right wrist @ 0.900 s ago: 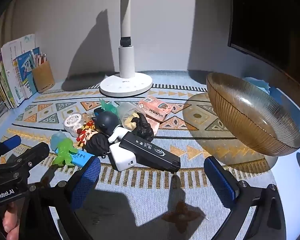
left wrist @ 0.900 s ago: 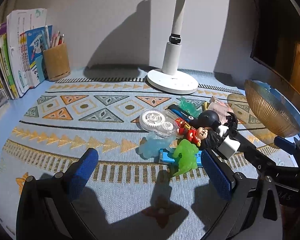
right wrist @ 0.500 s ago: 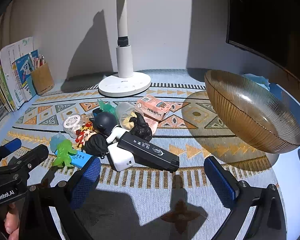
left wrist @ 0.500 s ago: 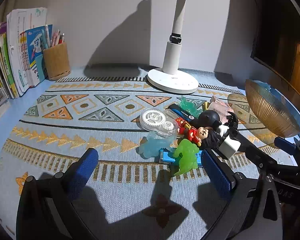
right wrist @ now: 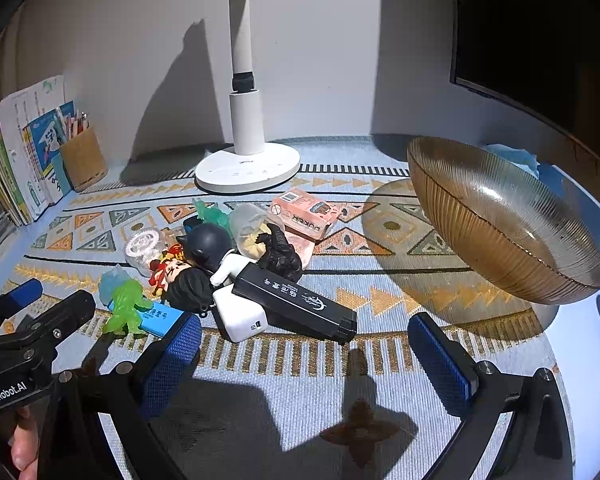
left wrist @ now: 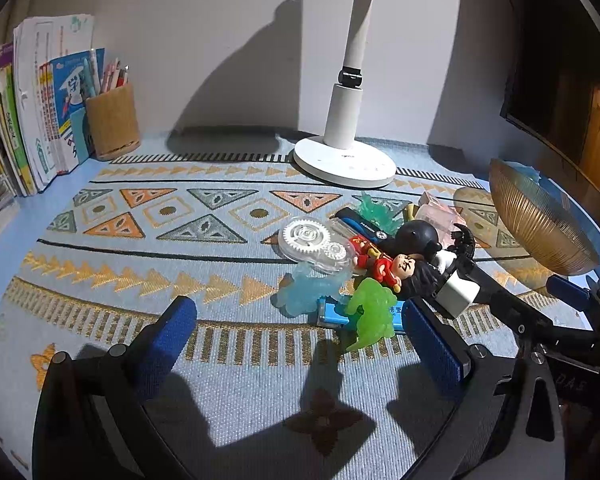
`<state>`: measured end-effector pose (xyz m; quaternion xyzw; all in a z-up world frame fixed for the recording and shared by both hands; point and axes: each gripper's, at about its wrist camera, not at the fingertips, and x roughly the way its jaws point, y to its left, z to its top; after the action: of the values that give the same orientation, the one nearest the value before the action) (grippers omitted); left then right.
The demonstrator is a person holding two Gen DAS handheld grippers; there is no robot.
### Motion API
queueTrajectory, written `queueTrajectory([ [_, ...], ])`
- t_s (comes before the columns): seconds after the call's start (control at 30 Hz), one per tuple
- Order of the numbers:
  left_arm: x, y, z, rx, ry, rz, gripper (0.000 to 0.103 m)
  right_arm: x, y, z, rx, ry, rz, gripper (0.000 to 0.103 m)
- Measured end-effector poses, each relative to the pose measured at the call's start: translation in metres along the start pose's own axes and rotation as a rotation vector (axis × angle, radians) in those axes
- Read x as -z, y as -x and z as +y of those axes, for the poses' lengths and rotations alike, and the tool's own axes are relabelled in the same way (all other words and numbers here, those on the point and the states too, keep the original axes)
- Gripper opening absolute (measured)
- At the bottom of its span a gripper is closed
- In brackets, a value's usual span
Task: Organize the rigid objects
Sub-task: 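Grasp the black rectangular device with the right gripper while the left grasps the green frog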
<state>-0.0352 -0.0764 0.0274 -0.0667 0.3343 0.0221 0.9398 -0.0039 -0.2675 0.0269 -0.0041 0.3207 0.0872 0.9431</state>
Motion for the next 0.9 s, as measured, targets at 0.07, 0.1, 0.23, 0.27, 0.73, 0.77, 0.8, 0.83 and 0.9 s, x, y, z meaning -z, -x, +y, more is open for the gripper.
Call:
queueTrajectory([
  [0.07, 0.0, 0.001, 0.0, -0.017, 0.003, 0.002, 0.102, -0.001, 0.0, -0.003, -0.027, -0.012, 0.0, 0.103],
  [0.1, 0.0, 0.003, -0.001, -0.013, 0.0, 0.005, 0.102, -0.002, -0.001, -0.004, -0.05, -0.014, 0.017, 0.103],
  [0.23, 0.004, 0.004, -0.001, 0.06, 0.002, 0.074, 0.102, -0.005, -0.004, -0.012, -0.097, 0.07, 0.115, 0.103],
  [0.27, 0.005, 0.003, -0.002, 0.075, 0.004, 0.095, 0.102, -0.006, -0.003, -0.012, -0.083, 0.129, 0.126, 0.103],
  [0.73, -0.006, -0.012, -0.027, 0.138, -0.017, 0.192, 0.078, -0.03, -0.051, -0.023, -0.28, 0.476, 0.285, 0.067],
  [0.77, -0.007, -0.016, -0.029, 0.135, -0.026, 0.201, 0.073, -0.03, -0.055, -0.019, -0.292, 0.491, 0.286, 0.066],
  [0.8, -0.007, -0.019, -0.031, 0.13, -0.033, 0.213, 0.071, -0.03, -0.057, -0.017, -0.31, 0.503, 0.29, 0.066],
  [0.83, -0.007, -0.024, -0.032, 0.123, -0.036, 0.226, 0.071, -0.03, -0.06, -0.015, -0.327, 0.515, 0.293, 0.065],
  [0.9, -0.007, -0.03, -0.03, 0.118, -0.024, 0.238, 0.066, -0.029, -0.062, -0.014, -0.344, 0.533, 0.302, 0.065],
])
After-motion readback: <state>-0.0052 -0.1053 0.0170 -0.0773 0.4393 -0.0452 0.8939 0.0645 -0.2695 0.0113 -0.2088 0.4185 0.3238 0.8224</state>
